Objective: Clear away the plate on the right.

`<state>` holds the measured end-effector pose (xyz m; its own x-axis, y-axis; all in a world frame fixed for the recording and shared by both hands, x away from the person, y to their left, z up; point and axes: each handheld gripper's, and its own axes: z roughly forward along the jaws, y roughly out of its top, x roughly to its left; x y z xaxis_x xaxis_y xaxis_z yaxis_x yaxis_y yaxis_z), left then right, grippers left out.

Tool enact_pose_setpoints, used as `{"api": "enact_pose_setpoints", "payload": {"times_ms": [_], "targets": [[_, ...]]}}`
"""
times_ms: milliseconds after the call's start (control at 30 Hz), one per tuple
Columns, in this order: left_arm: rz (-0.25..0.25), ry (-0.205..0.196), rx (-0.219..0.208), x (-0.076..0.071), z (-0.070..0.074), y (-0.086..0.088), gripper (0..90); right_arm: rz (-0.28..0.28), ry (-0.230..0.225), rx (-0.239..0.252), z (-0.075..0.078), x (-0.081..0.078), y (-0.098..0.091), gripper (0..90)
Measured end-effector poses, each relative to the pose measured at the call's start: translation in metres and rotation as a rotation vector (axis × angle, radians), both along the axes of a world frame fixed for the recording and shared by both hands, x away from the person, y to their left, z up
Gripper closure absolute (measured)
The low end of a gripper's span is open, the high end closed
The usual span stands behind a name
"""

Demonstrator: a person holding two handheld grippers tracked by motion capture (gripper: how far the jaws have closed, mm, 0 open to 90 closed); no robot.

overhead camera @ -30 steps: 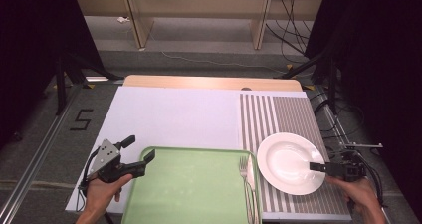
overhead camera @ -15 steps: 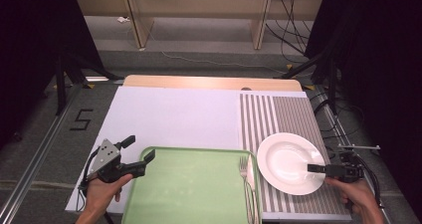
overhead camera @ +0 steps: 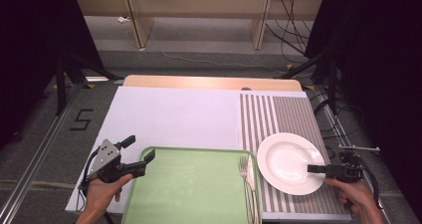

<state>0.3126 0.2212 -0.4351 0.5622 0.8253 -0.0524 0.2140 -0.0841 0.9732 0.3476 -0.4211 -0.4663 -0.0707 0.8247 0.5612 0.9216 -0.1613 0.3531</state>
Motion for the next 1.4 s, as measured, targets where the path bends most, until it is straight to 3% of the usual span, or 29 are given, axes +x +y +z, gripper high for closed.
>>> {"api": "enact_pose_setpoints", "payload": {"times_ms": [400,500,533,567,633,1100,1267,1367,1400], "targets": [[-0.001,-0.001,0.001,0.0,0.0,0.0,16.4,-0.048,0.027,0.087,-0.006,-0.001,-0.009,62.2],[-0.001,0.002,0.001,0.001,0.0,0.0,16.4,-0.031,0.042,0.152,-0.011,-0.001,-0.013,64.1],[-0.002,0.002,0.002,0.001,0.0,-0.001,16.4,-0.02,0.038,0.143,-0.012,-0.001,-0.014,65.0],[-0.002,0.002,0.003,0.001,0.0,0.0,16.4,-0.039,0.047,0.171,-0.011,-0.001,-0.014,65.9],[-0.001,0.003,0.001,0.001,0.0,0.0,16.4,-0.025,0.046,0.136,-0.013,-0.001,-0.015,67.4],[-0.005,0.005,0.006,0.001,-0.001,-0.001,16.4,-0.03,0.069,0.198,-0.018,0.001,-0.015,74.1],[-0.003,0.004,0.006,0.001,-0.001,0.0,16.4,-0.041,0.079,0.198,-0.017,0.001,-0.014,75.2],[-0.002,0.005,0.004,0.001,-0.001,0.0,16.4,-0.073,0.085,0.217,-0.016,0.002,-0.014,76.8],[-0.005,0.005,0.006,0.001,-0.001,-0.001,16.4,-0.061,0.063,0.225,-0.017,0.001,-0.015,77.5]]}}
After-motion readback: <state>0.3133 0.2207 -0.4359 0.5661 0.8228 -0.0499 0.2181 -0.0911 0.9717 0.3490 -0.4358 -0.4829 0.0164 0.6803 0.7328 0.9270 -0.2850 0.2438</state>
